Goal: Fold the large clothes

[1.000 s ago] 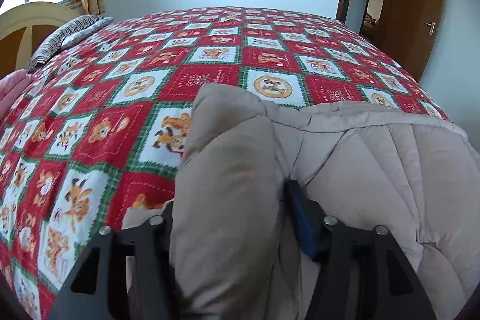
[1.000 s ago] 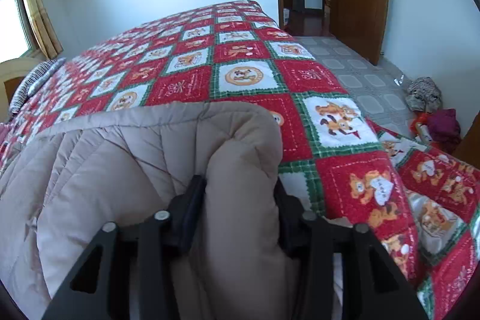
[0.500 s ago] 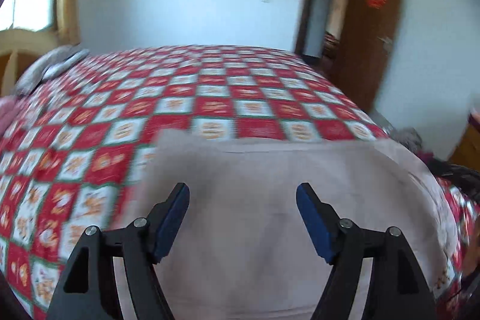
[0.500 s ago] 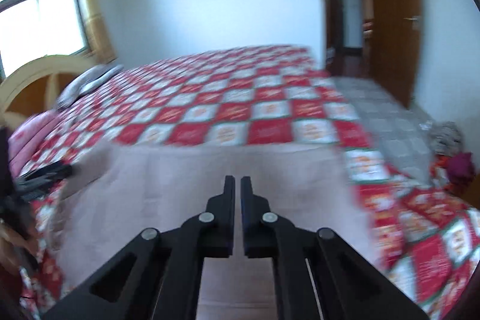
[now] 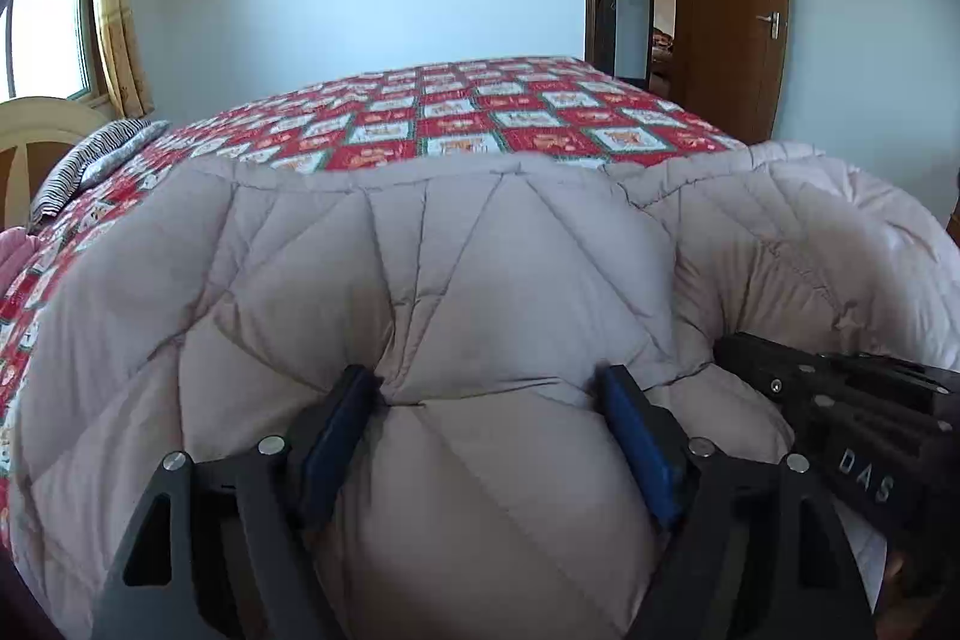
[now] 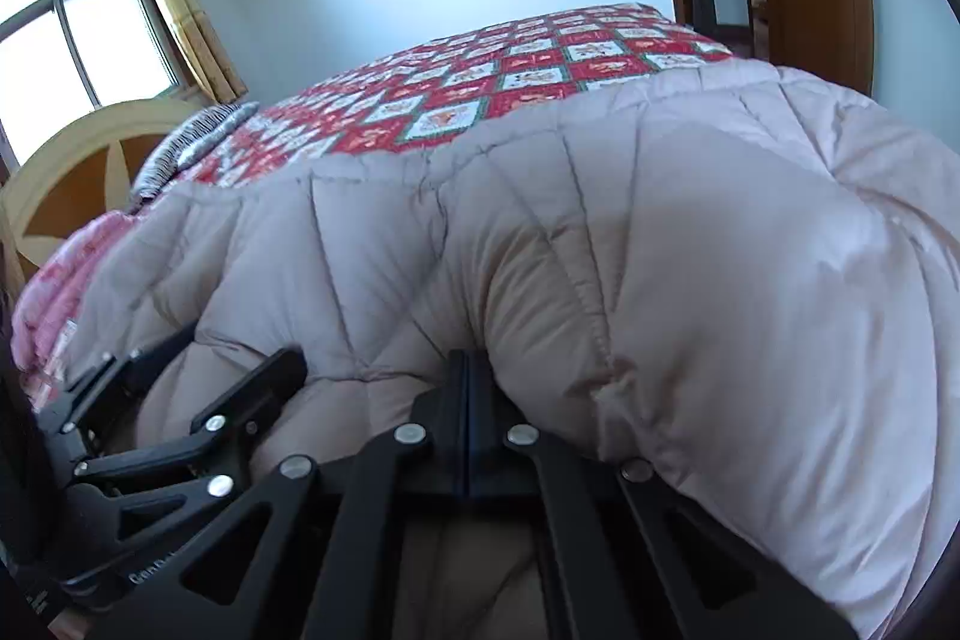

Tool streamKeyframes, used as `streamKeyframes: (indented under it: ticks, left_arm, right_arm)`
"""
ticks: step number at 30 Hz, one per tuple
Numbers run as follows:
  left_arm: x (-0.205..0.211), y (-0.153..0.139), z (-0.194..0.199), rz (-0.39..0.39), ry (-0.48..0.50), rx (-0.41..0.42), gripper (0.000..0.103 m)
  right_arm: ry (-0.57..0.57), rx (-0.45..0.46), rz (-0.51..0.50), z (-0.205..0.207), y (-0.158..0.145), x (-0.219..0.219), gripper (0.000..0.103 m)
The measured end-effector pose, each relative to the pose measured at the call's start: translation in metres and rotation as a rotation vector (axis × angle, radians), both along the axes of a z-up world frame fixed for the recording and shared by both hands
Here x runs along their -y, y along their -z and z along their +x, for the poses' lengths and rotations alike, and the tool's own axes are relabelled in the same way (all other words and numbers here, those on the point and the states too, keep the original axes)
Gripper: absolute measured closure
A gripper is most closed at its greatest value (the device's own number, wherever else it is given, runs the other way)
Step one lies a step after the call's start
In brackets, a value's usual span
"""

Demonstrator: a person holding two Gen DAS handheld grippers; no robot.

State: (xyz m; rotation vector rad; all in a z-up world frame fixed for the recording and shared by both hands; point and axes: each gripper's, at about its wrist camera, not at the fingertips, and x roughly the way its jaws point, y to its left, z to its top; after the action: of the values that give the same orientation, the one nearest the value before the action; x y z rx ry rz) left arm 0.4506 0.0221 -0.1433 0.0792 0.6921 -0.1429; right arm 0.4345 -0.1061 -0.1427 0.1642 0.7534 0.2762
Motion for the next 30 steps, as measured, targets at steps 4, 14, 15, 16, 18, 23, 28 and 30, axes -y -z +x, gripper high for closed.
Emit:
streamKeyframes:
  ticks: [4,14,15,16,18,23,28,30]
  left_arm:
    - [0.000,0.001,0.002,-0.002,0.001,-0.021,0.022]
    - [-0.095,-0.076,-0.054,-0.101,-0.043,0.064,0.017]
    - [-0.107,-0.077,-0.057,-0.122,-0.064,0.063,0.016]
    - [-0.119,-0.077,-0.059,-0.145,-0.084,0.058,0.016]
    - [-0.144,-0.068,-0.070,-0.187,-0.163,0.033,0.016]
    - [-0.166,-0.032,-0.113,-0.244,-0.276,-0.005,0.016]
    - [-0.177,-0.018,-0.157,-0.349,-0.352,0.025,0.016]
    - [-0.175,-0.015,-0.163,-0.374,-0.380,0.041,0.015]
  right_arm:
    - [0.001,-0.007,-0.017,0.000,-0.002,-0.002,0.103]
    - [-0.041,0.114,-0.015,-0.061,-0.068,-0.028,0.102]
    - [-0.051,0.111,0.010,-0.063,-0.068,-0.034,0.102]
    - [-0.054,0.107,0.025,-0.063,-0.067,-0.039,0.102]
    - [-0.060,0.088,0.016,-0.056,-0.055,-0.053,0.102]
    - [-0.038,-0.026,-0.009,-0.034,0.003,-0.062,0.103]
    - [-0.040,-0.025,-0.004,-0.033,0.005,-0.062,0.103]
    - [-0.041,-0.023,0.008,-0.032,0.006,-0.061,0.103]
